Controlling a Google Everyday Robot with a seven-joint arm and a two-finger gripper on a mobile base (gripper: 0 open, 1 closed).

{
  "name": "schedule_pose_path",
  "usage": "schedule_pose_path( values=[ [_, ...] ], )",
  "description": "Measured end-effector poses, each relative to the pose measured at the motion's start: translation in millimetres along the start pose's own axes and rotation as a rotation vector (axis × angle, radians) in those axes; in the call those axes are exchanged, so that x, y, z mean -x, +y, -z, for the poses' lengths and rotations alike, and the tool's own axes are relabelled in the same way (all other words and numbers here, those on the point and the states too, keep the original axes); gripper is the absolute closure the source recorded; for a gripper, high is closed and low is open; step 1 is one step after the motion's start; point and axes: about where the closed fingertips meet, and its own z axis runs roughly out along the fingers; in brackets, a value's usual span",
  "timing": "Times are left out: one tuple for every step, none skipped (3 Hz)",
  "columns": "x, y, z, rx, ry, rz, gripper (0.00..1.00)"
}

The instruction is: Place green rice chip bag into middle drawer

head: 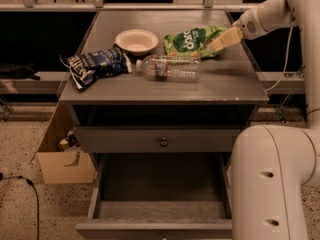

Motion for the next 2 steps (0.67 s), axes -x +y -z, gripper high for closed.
schedule_pose_path(
  values=[
    [0.3, -0.2, -3.7, 0.0, 0.001, 0.003, 0.0],
    [3.1, 0.0, -6.8, -0.01, 0.017, 0.031, 0.0]
  ],
)
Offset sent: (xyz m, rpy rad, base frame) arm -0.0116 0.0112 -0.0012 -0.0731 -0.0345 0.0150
